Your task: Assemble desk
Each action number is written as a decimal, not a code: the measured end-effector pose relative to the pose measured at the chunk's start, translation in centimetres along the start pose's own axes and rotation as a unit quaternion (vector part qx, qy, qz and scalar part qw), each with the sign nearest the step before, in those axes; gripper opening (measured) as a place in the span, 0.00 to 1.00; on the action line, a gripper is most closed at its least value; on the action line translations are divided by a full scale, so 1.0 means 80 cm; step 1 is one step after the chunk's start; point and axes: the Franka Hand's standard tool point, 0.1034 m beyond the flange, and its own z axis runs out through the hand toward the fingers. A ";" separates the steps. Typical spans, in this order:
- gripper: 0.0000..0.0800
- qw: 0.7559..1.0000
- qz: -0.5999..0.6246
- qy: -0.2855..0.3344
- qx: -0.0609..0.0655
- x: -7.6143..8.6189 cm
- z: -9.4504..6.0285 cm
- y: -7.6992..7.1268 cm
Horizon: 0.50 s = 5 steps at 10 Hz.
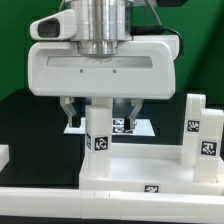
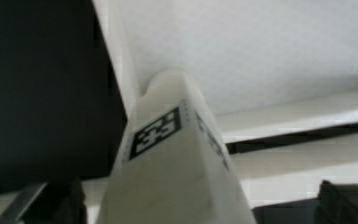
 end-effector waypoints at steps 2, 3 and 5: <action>0.81 0.996 -0.090 -0.002 -0.001 -0.001 0.001 0.001; 0.81 0.992 -0.126 -0.001 -0.002 -0.001 0.002 0.001; 0.81 0.984 -0.179 0.001 -0.003 -0.002 0.003 0.003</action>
Offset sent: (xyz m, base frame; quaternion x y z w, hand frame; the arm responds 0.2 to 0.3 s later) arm -0.0033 -0.0017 -0.0007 -0.0194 0.0044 -0.2009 0.9794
